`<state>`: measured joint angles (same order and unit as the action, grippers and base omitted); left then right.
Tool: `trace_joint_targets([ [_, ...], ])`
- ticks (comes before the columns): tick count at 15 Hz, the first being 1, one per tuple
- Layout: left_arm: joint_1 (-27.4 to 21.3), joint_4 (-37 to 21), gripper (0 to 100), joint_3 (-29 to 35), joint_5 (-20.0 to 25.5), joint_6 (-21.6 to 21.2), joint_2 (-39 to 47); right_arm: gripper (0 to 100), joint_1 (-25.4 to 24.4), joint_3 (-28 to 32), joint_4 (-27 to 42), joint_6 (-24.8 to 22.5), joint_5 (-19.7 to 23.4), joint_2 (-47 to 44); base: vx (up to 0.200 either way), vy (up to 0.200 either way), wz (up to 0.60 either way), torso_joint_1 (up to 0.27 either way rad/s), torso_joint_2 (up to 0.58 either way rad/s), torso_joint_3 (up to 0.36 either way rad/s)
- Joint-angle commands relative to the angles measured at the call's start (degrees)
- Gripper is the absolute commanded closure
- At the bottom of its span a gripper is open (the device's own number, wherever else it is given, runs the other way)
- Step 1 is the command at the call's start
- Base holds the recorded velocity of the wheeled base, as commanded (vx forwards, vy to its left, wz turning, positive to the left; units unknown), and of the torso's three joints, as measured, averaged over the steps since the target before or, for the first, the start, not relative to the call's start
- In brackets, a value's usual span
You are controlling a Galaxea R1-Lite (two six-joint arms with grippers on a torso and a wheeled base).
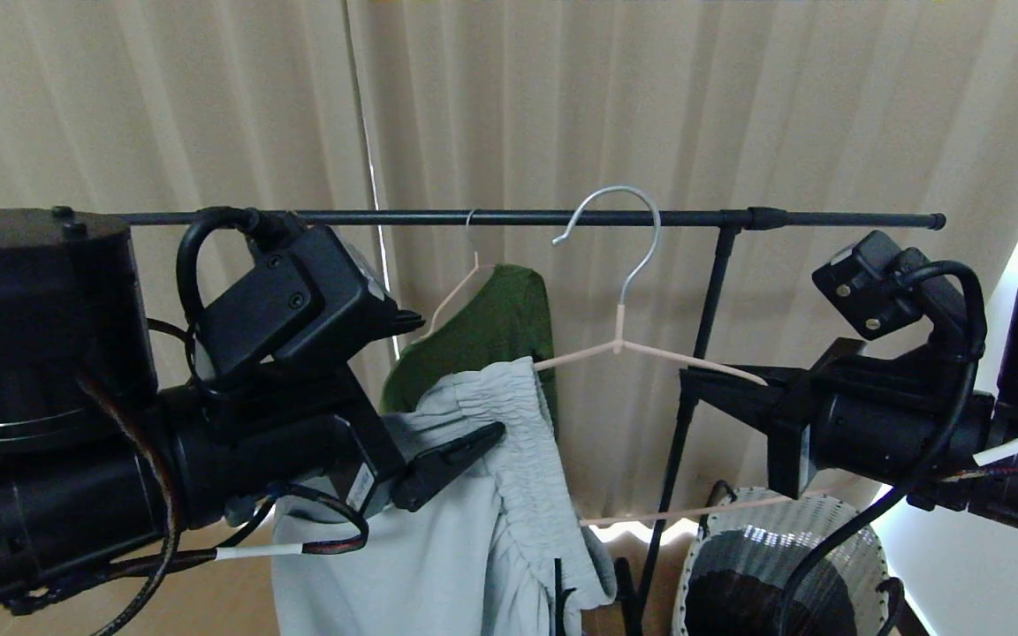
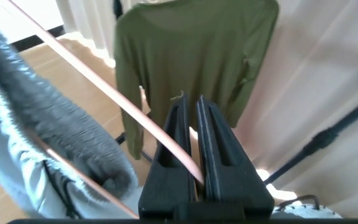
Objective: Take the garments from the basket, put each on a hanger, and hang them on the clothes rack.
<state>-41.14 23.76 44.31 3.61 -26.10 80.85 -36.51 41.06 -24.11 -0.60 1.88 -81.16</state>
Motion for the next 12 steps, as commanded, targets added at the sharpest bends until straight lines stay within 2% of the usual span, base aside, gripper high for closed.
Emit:
trace_joint_targets([
  [1, 0.0, 0.2, 0, 0.8, 0.0, 0.0, 1.6, 100, -1.5, 0.3, -0.1, 0.0, 0.1, -0.1, 0.0, 0.0, 0.0, 0.0, 0.0, 0.0],
  [2, 0.0, 0.3, 0, 0.8, 0.0, 0.0, 1.6, 100, -1.6, 0.3, -0.6, 0.0, 0.1, -0.2, 0.0, 0.0, 0.0, 0.0, 0.0, 0.0],
  [3, 0.0, 0.4, 100, 0.7, 0.0, -0.1, 1.6, 100, -1.6, 0.1, -1.6, 0.0, 0.2, -0.4, 0.0, 0.0, 0.0, 0.0, 0.0, 0.0],
  [11, 1.2, 0.4, 100, 0.0, 0.1, -0.1, 0.8, 100, -1.6, 0.1, -3.0, 0.0, 0.4, -0.3, 0.0, 0.0, 0.0, 0.0, 0.0, 0.0],
  [12, 1.6, 0.4, 100, -0.1, 0.1, -0.1, 0.7, 0, -1.6, 0.0, -3.0, 0.0, 0.3, -0.3, 0.0, 0.0, 0.0, 0.0, 0.0, 0.0],
])
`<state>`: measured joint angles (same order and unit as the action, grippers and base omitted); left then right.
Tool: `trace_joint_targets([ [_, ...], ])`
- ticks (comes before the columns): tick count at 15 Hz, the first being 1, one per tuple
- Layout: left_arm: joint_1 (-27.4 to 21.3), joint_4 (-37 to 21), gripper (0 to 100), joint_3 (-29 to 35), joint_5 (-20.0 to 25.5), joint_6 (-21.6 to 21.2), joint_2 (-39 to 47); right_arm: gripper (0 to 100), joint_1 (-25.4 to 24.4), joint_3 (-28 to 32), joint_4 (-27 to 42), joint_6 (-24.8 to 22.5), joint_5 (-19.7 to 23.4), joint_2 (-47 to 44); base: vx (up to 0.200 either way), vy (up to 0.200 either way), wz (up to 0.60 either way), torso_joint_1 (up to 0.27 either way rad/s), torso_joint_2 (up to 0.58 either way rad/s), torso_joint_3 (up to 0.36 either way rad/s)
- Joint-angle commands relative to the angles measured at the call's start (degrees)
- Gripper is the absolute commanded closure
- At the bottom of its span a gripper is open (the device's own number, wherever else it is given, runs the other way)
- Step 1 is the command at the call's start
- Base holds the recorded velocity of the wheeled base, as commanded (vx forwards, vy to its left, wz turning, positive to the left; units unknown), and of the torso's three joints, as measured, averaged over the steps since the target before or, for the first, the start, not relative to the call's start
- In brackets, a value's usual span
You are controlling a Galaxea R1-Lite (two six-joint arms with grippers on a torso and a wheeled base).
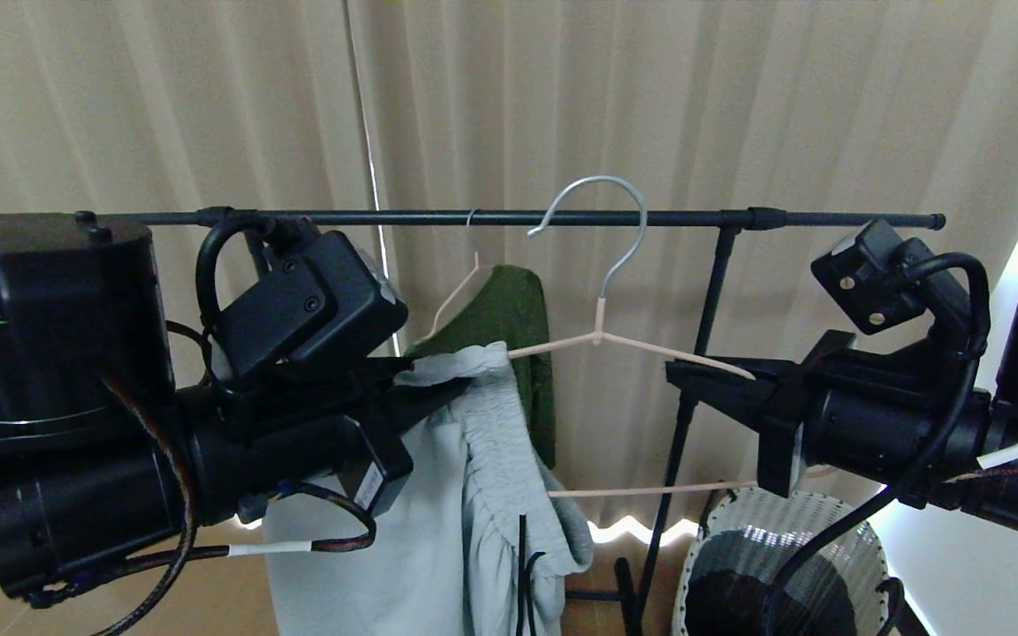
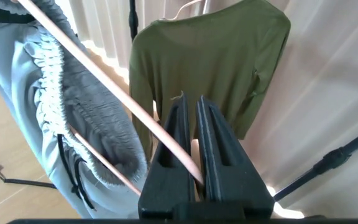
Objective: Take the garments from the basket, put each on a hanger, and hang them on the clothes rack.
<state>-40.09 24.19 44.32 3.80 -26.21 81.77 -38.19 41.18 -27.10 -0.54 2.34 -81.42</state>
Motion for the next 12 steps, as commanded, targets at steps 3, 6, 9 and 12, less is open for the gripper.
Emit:
trace_joint_targets([
  [3, 4.4, 0.1, 100, -0.2, -0.4, 0.5, -0.4, 0, 0.5, 0.0, 0.0, -0.3, -0.6, 0.1, 0.0, 0.0, 0.0, 0.0, 0.0, 0.0],
  [6, 9.4, 0.2, 100, -1.4, -0.6, 0.0, -1.6, 0, 1.7, -0.2, 0.0, -0.3, -0.8, 0.5, 0.0, 0.0, 0.0, 0.0, 0.0, 0.0],
  [9, 13.5, 0.8, 100, -3.5, -0.6, 0.9, -3.6, 0, 1.7, -1.1, 0.0, -0.4, -0.8, 0.2, 0.0, 0.0, 0.0, 0.0, 0.0, 0.0],
  [12, 16.9, 6.5, 100, -4.1, -0.6, 7.1, -4.5, 0, 0.3, -1.7, 0.0, -0.3, -0.6, -0.2, 0.0, 0.0, 0.0, 0.0, 0.0, 0.0],
])
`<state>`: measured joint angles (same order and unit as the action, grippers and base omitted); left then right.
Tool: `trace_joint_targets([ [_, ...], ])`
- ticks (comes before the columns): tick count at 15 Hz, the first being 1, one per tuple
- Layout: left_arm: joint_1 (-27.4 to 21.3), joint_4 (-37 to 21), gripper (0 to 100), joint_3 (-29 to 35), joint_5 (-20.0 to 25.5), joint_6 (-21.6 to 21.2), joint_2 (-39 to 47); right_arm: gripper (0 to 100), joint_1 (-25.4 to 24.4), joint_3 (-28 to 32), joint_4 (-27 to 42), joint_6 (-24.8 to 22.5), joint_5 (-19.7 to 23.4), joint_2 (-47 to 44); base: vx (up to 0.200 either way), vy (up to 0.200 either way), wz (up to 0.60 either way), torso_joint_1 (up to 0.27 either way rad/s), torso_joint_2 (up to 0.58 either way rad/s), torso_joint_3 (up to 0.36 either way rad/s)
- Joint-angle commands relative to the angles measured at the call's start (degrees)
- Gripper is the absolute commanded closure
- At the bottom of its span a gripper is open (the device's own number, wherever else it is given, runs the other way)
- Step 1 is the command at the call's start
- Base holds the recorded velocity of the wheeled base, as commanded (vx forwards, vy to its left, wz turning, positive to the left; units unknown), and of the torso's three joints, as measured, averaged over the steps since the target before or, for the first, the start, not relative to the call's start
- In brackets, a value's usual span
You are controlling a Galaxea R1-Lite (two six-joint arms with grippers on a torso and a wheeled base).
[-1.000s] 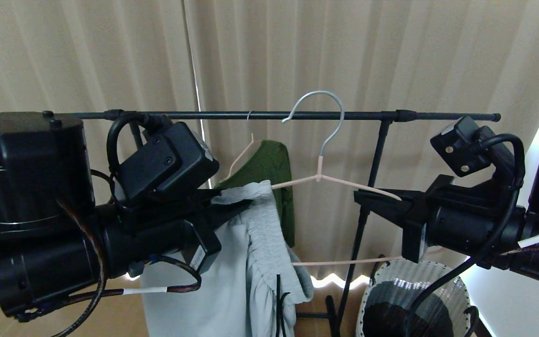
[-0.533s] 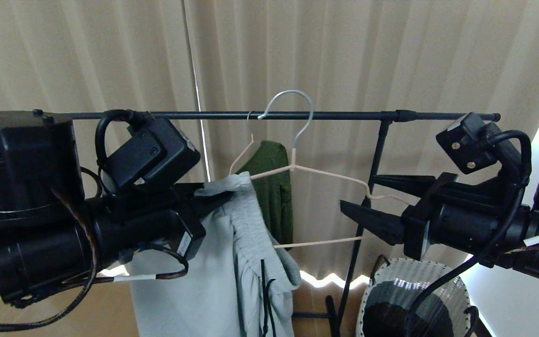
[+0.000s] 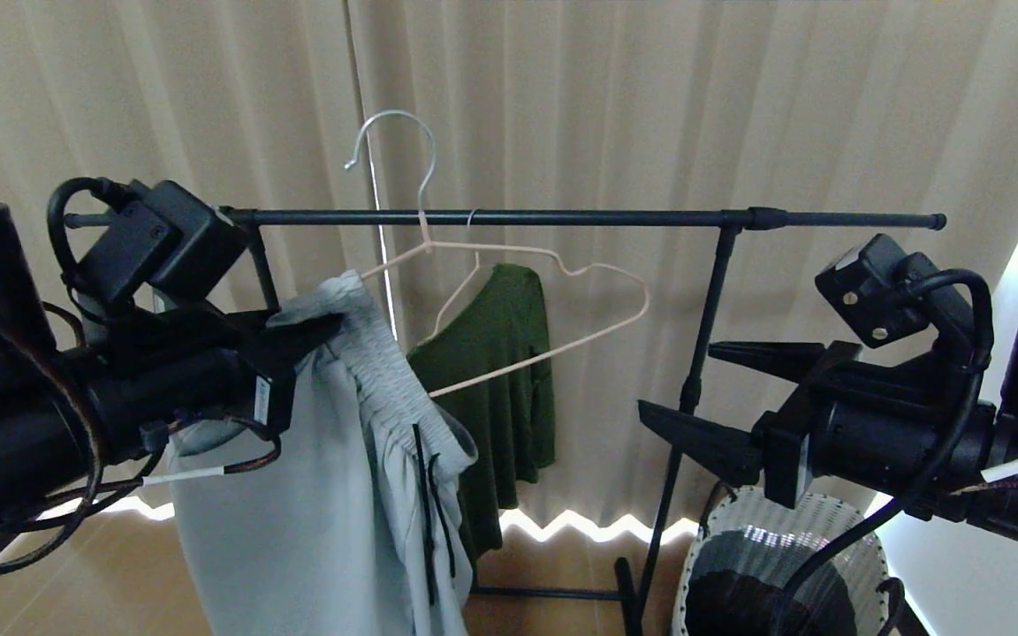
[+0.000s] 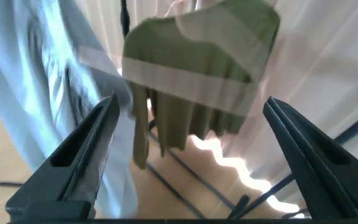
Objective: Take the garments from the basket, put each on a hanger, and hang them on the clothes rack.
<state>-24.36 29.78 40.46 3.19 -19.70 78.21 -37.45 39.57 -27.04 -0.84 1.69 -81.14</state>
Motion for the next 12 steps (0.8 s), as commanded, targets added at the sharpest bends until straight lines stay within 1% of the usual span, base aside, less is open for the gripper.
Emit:
trace_joint_targets([
  [1, 1.2, 1.7, 100, -0.3, 0.1, 1.6, -1.0, 0, -0.4, -0.1, 0.0, 0.1, 0.1, -0.6, 0.0, 0.0, 0.0, 0.0, 0.0, 0.0],
  [2, 1.0, 2.6, 100, -0.6, 0.3, 2.6, -1.4, 0, -1.2, -0.1, 0.0, 0.3, 0.2, -1.1, 0.0, 0.0, 0.0, 0.0, 0.0, 0.0],
  [3, 0.5, 2.7, 100, -0.6, 0.5, 2.6, -1.5, 0, -3.4, -0.5, 0.0, 1.3, 0.2, -2.5, 0.0, 0.0, 0.0, 0.0, 0.0, 0.0],
  [5, -0.5, 3.0, 100, -0.4, 1.1, 2.6, -1.6, 0, -5.4, -0.3, -0.1, 4.7, 0.0, -5.2, 0.0, 0.0, 0.0, 0.0, 0.0, 0.0],
  [6, -1.1, 4.4, 100, -0.3, 2.5, 2.7, -1.8, 0, -6.1, 0.5, -0.7, 6.5, -1.1, -7.1, 0.0, 0.0, 0.0, 0.0, 0.0, 0.0],
  [7, -1.2, 5.2, 100, -0.4, 3.2, 3.0, -1.8, 0, -6.2, 0.9, -2.1, 6.8, -1.7, -7.8, 0.0, 0.0, 0.0, 0.0, 0.0, 0.0],
  [9, -1.6, 7.5, 100, -0.3, 6.8, 3.2, -1.9, 0, -6.1, 1.7, -6.2, 7.0, -3.5, -11.0, 0.0, 0.0, 0.0, 0.0, 0.0, 0.0],
  [12, -1.9, 8.5, 100, -0.3, 8.1, 3.1, -1.9, 0, -6.0, 3.6, -8.3, 8.0, -5.2, -14.4, 0.0, 0.0, 0.0, 0.0, 0.0, 0.0],
])
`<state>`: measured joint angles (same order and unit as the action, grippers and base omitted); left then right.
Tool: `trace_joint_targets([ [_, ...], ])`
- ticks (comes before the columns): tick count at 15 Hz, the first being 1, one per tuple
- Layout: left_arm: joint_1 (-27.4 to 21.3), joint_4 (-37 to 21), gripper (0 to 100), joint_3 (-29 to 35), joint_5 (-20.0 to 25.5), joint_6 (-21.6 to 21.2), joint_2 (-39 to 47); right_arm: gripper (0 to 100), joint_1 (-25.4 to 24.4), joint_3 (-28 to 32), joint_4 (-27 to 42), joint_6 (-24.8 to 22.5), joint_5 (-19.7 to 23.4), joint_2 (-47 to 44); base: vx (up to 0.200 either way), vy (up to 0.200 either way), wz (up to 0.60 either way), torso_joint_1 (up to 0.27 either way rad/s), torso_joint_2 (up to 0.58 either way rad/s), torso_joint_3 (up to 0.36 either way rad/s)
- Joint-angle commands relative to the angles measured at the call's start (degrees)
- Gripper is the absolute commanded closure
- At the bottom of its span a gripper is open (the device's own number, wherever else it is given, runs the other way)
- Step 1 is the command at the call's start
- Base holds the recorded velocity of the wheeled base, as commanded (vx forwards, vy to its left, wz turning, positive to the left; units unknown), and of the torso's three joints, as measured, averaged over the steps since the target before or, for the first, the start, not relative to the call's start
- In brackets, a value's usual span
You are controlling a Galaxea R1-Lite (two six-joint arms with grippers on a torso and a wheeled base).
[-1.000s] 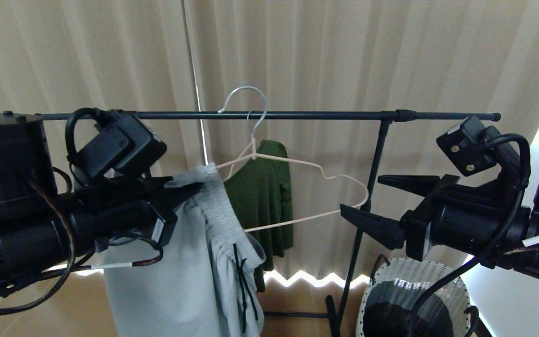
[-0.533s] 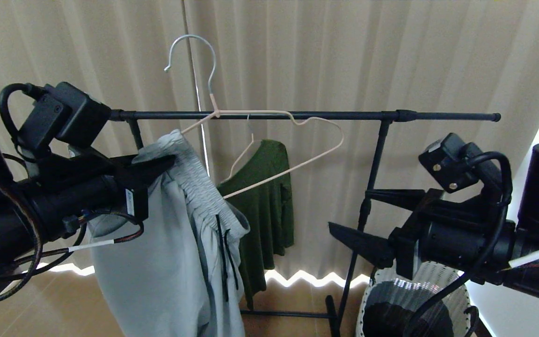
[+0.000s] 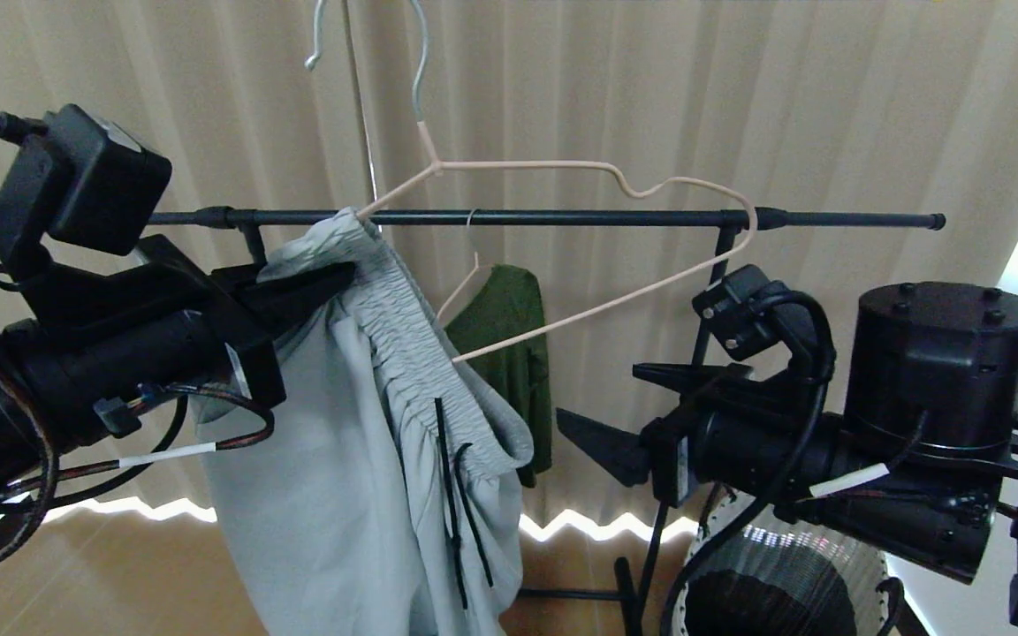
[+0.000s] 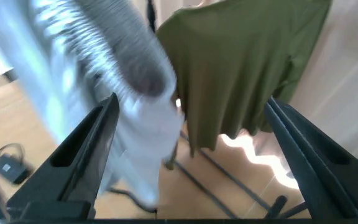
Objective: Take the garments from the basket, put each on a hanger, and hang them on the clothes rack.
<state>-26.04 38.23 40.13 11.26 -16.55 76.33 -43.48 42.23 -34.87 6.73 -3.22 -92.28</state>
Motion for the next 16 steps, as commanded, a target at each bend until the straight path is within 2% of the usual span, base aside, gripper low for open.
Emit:
trace_joint_targets([
  [1, -1.1, 0.6, 100, 0.1, 0.2, -0.1, 0.0, 0, 0.1, 1.8, -1.3, 0.9, -0.7, -4.6, 0.0, 0.0, 0.0, 0.0, 0.0, 0.0],
  [8, -2.2, 1.1, 100, 1.1, 0.2, -0.1, 0.1, 0, -0.3, 4.5, -1.9, 1.8, -0.7, -9.2, 0.0, 0.0, 0.0, 0.0, 0.0, 0.0],
  [12, -2.9, 1.2, 100, 1.9, 0.2, -0.1, 0.2, 0, -2.7, 5.8, -2.0, 2.2, -0.7, -10.5, 0.0, 0.0, 0.0, 0.0, 0.0, 0.0],
  [14, -3.0, 1.2, 100, 1.9, 0.2, -0.1, 0.1, 0, -4.8, 6.9, -1.9, 5.8, -0.8, -12.0, 0.0, 0.0, 0.0, 0.0, 0.0, 0.0],
  [16, -3.0, 1.2, 100, 2.0, 0.2, 0.1, 0.0, 0, -4.9, 6.7, -1.9, 6.0, -0.8, -12.9, 0.0, 0.0, 0.0, 0.0, 0.0, 0.0],
])
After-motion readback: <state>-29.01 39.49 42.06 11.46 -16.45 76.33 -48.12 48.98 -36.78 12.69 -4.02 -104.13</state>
